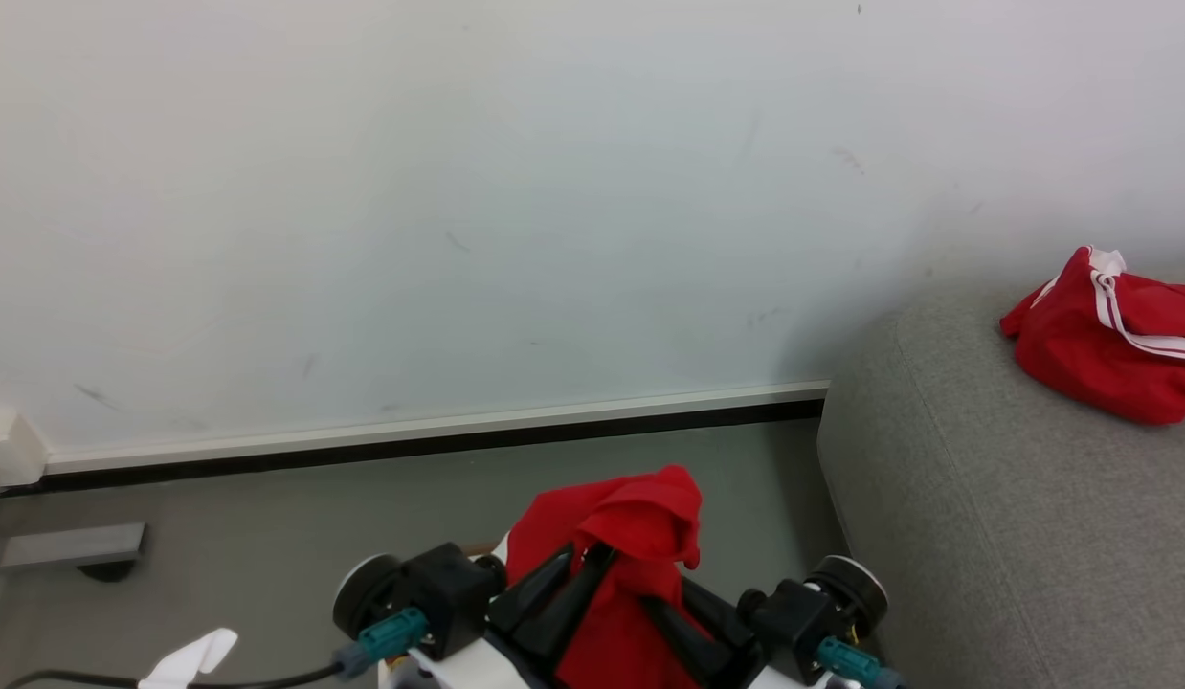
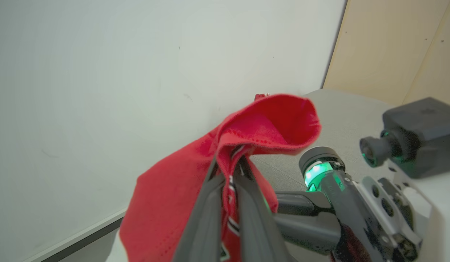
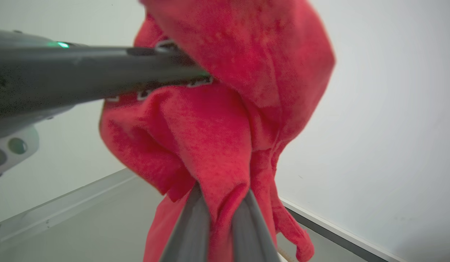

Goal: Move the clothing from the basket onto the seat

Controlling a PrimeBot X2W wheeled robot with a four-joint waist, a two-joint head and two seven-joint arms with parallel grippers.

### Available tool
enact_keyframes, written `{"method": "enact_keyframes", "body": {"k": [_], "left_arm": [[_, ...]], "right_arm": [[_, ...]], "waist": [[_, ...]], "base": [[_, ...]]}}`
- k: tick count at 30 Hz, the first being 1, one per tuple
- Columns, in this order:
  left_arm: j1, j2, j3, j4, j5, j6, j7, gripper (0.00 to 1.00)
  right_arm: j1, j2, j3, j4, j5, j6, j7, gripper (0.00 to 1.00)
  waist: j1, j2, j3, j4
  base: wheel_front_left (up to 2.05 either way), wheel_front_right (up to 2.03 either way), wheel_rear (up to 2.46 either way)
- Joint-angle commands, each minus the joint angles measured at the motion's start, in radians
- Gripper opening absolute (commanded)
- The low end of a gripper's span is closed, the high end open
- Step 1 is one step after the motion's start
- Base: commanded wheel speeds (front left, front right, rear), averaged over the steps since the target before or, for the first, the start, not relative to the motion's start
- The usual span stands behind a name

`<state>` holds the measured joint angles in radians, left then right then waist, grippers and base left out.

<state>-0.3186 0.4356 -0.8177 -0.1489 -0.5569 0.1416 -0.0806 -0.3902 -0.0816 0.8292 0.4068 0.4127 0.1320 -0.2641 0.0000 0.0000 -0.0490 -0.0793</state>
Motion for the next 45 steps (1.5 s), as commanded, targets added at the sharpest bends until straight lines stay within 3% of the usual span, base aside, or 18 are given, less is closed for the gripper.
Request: {"method": "enact_keyframes", "body": {"k": [1,3,4,5,10,19,31,40,45], "left_arm": [[0.011,0.004,0.006,0.020,-0.010,0.007,-0.005,0.29],[0.023,0.003,0.012,0.047,-0.023,0.009,-0.012,0.47],[0.025,0.003,0.015,0.061,-0.024,0.009,-0.018,0.85],[0.028,0.001,0.018,0.076,-0.031,0.010,-0.022,1.00],[0.037,-0.002,0.017,0.128,-0.033,0.006,-0.044,1.00],[0.014,-0.023,-0.007,0.170,-0.011,-0.016,-0.082,1.00],[-0.020,-0.031,-0.017,0.165,0.004,-0.019,-0.090,1.00],[-0.050,-0.029,-0.026,0.152,0.015,-0.027,-0.083,1.00],[-0.118,-0.010,-0.015,0.129,0.036,-0.037,-0.063,1.00]], "right_arm": [[-0.011,-0.009,-0.013,-0.005,0.016,-0.003,0.000,0.00],[-0.001,-0.016,-0.018,-0.014,0.035,-0.003,0.000,0.00],[0.004,-0.022,-0.021,-0.018,0.046,-0.003,0.000,0.00],[0.009,-0.028,-0.026,-0.022,0.058,-0.003,0.000,0.00],[0.026,-0.054,-0.057,-0.035,0.102,-0.003,0.000,0.00],[0.042,-0.104,-0.219,-0.064,0.073,-0.002,0.000,0.00],[0.061,-0.103,-0.297,-0.098,0.038,-0.003,0.000,0.00],[0.034,-0.098,-0.349,-0.122,0.017,-0.003,0.000,0.00],[-0.084,-0.080,-0.504,-0.161,-0.057,-0.003,0.000,0.00]], "waist": [[0.0000,0.0000,0.001,-0.004],[0.0000,0.0000,0.005,-0.011],[0.0000,0.0000,0.007,-0.016],[0.0000,0.0000,0.009,-0.021],[0.0000,0.0000,0.021,-0.054],[0.0000,0.0000,0.061,-0.177],[0.0000,0.0000,0.096,-0.310],[0.0000,0.0000,0.161,-0.320],[0.0000,0.0000,0.294,-0.287]], "base": [[0.00,0.00,0.00],[0.00,0.00,0.00],[0.00,0.00,0.00],[0.00,0.00,0.00],[0.00,0.00,0.00],[0.00,0.00,0.00],[0.00,0.00,0.00],[0.00,0.00,0.00],[0.00,0.00,0.00]]}}
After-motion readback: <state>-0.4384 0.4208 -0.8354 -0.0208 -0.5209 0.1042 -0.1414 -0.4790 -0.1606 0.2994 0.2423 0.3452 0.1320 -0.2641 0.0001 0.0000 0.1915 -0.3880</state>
